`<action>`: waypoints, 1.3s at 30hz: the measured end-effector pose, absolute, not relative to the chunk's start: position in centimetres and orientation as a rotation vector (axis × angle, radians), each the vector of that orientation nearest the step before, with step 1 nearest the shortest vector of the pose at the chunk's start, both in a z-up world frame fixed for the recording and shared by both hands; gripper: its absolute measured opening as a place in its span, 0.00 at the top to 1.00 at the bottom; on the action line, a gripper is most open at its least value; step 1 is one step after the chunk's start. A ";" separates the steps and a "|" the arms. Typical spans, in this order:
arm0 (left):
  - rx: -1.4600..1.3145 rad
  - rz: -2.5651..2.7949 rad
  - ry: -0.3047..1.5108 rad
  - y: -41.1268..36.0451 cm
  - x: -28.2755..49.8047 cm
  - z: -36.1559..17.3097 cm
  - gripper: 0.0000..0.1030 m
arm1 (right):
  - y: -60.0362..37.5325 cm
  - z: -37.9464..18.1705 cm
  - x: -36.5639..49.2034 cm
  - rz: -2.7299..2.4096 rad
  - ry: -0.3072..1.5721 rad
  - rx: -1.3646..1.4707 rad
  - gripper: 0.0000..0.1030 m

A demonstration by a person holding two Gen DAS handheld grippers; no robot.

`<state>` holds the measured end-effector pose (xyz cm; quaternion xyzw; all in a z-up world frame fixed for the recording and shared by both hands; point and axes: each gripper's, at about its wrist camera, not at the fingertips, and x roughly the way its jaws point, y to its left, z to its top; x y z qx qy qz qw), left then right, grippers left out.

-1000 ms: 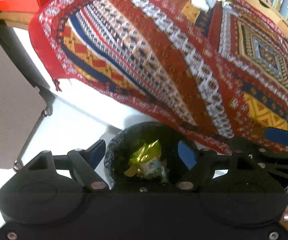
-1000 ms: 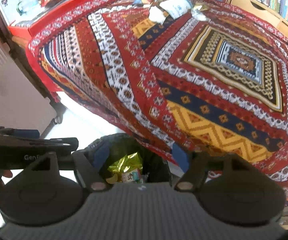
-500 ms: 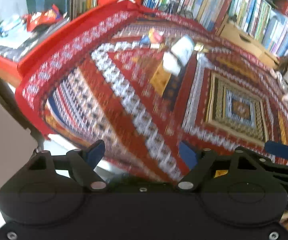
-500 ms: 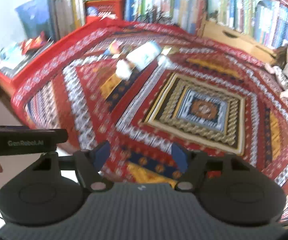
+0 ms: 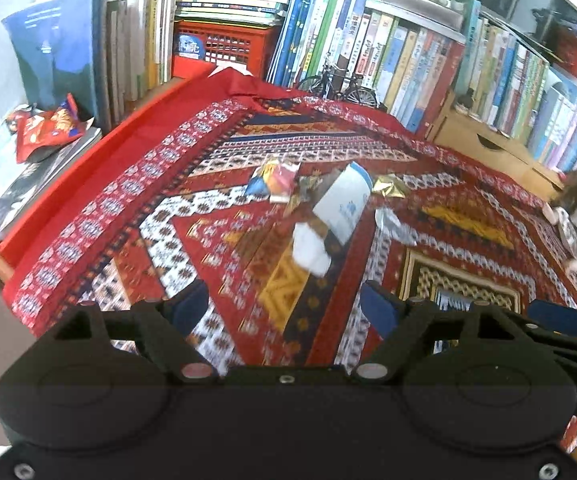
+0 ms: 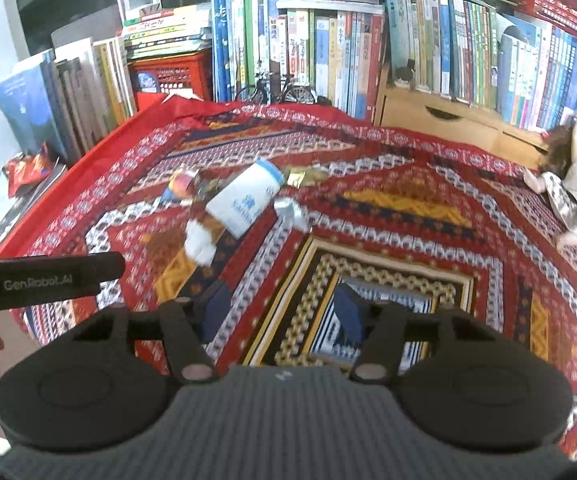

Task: Collect trash
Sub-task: 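Move both open tools back over the rug toward the tissue and plastic wrapper, then grasp the white tissue with the left tool while the right tool grasps the clear plastic wrapper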

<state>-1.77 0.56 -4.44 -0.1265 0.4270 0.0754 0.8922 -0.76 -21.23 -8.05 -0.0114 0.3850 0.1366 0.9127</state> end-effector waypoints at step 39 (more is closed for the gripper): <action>-0.289 0.292 1.067 -3.3 11.7 -15.5 0.51 | -19.8 -17.3 19.8 0.461 1.003 0.010 0.33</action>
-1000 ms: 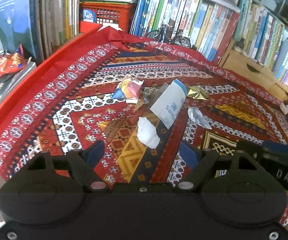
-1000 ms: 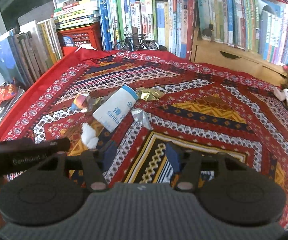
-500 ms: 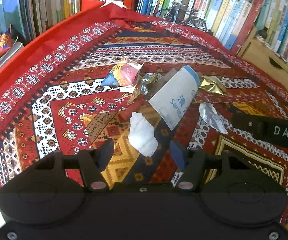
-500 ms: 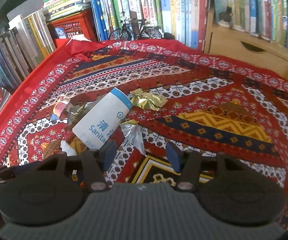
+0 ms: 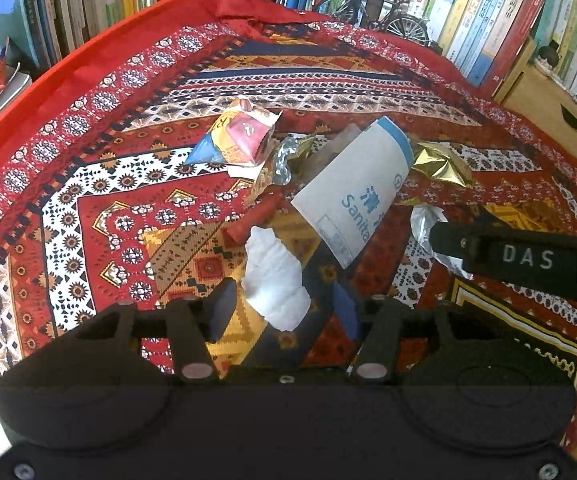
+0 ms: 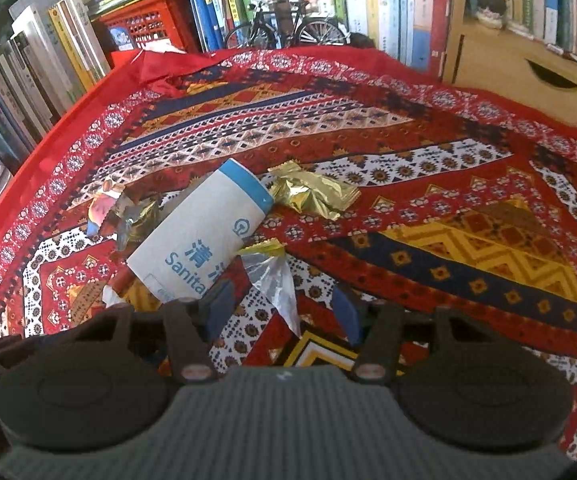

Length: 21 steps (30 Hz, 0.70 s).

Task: Collect trash
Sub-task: 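Grasp the white tissue with the left tool while the right tool grasps the clear plastic wrapper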

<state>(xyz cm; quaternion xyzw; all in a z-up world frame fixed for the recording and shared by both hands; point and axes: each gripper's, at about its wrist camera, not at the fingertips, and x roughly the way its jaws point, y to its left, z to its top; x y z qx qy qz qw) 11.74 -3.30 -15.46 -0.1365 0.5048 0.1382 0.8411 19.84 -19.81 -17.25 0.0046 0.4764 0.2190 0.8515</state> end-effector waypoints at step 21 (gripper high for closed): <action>-0.332 0.322 1.039 -2.7 11.9 -15.5 0.73 | -18.2 -19.3 21.3 0.475 1.031 -0.017 0.41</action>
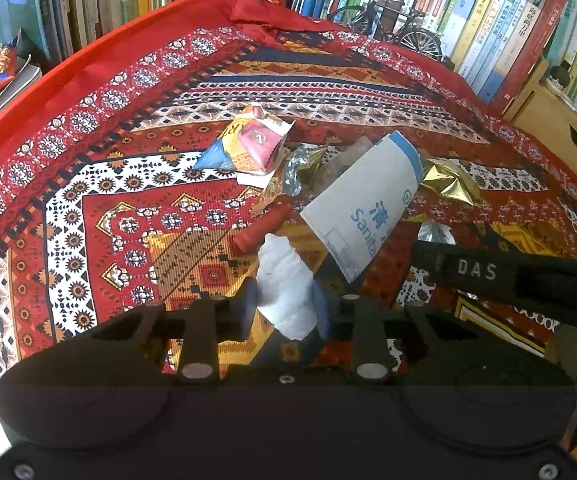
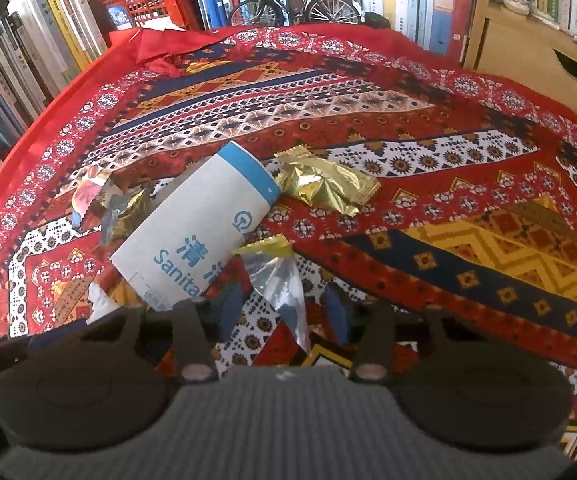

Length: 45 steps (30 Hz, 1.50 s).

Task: Collect trash
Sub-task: 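Grasp the white tissue with the left tool while the right tool grasps the clear plastic wrapper, then lift the tissue with the left tool while the right tool lifts the plastic wrapper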

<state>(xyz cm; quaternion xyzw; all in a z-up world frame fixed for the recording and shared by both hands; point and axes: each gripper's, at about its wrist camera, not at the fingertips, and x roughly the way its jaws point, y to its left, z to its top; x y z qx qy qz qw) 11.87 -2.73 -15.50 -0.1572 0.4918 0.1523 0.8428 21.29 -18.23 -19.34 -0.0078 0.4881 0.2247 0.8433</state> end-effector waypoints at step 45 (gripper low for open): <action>-0.294 0.239 0.958 -3.9 4.1 -11.1 0.75 | -20.3 -15.9 11.4 0.455 0.969 0.035 0.81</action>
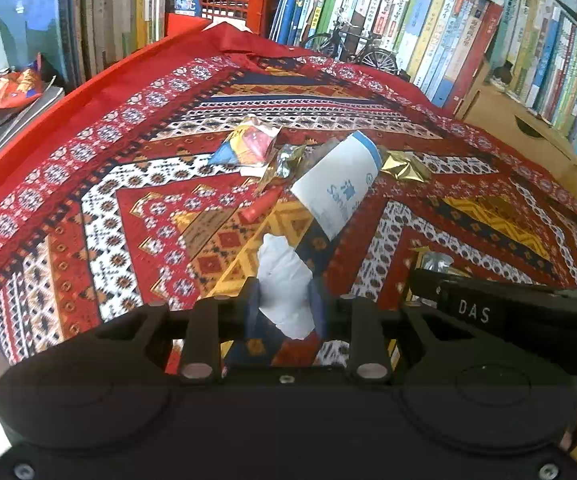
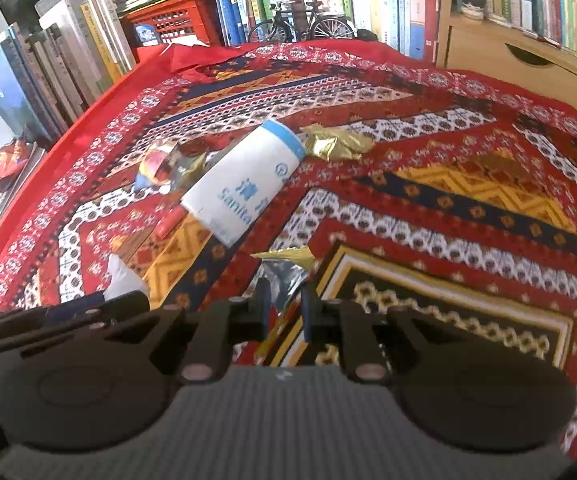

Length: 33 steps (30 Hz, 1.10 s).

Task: Collect trash
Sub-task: 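Lift the tissue with the left tool while the right tool lifts the plastic wrapper, then carry the tissue with the left tool while the right tool carries the wrapper to the bin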

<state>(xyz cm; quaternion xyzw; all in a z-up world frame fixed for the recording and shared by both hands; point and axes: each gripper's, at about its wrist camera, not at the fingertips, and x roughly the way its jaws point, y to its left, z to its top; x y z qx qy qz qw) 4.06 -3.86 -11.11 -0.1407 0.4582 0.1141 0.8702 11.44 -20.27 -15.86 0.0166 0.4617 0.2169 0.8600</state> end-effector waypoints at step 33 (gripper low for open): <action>-0.274 0.238 0.974 -1.9 -16.2 -9.7 0.75 | -20.1 -15.9 -9.4 0.484 0.978 -0.013 0.81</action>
